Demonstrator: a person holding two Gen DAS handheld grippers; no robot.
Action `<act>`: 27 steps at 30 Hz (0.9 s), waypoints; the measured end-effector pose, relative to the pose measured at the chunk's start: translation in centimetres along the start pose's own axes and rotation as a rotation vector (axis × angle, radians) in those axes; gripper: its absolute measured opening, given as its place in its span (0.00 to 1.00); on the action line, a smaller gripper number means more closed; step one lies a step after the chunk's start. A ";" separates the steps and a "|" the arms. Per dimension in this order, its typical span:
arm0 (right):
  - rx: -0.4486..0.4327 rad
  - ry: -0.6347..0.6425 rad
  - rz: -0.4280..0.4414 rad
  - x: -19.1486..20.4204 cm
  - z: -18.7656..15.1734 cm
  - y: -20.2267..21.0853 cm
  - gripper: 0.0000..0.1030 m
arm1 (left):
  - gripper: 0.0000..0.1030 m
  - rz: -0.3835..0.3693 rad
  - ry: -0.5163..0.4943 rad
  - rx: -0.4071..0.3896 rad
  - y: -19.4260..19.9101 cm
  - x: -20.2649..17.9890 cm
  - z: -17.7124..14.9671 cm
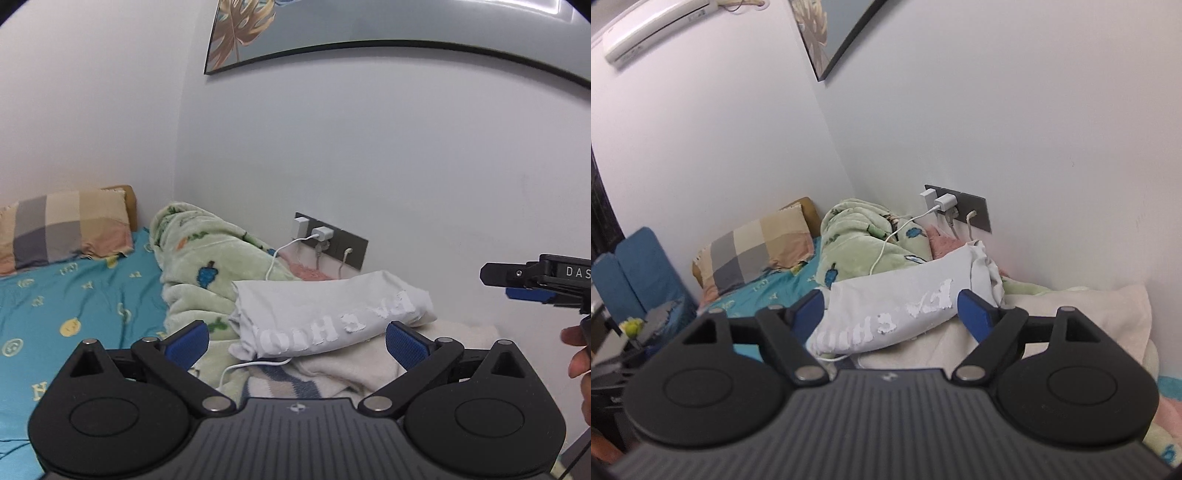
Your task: Fold clothes
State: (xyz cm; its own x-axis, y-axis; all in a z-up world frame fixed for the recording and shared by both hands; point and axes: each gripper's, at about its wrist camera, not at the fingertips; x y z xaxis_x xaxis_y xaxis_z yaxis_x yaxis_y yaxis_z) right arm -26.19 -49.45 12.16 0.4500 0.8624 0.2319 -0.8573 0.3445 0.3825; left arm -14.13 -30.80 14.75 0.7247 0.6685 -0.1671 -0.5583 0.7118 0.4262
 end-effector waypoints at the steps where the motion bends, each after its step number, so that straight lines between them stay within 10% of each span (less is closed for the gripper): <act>1: -0.005 0.012 -0.008 0.3 -0.5 0.1 0.79 | 1.00 0.012 -0.007 -0.003 0.2 -0.1 -0.5; 27: -0.060 0.215 -0.100 7.8 -8.3 2.8 0.79 | 1.00 0.121 -0.010 -0.072 5.5 0.9 -5.6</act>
State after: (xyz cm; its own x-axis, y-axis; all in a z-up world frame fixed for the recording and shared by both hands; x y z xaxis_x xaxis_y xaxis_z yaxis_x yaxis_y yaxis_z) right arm -27.14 -38.72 7.63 0.4752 0.8799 -0.0022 -0.8274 0.4478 0.3391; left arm -18.80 -25.04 11.93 0.6543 0.7483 -0.1091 -0.6689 0.6400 0.3782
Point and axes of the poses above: each gripper's, at about its wrist camera, not at the fingertips, and y roughly against the way its jaws point, x to its left, z to its top, and after that the axes turned 5 degrees about y, right-handed
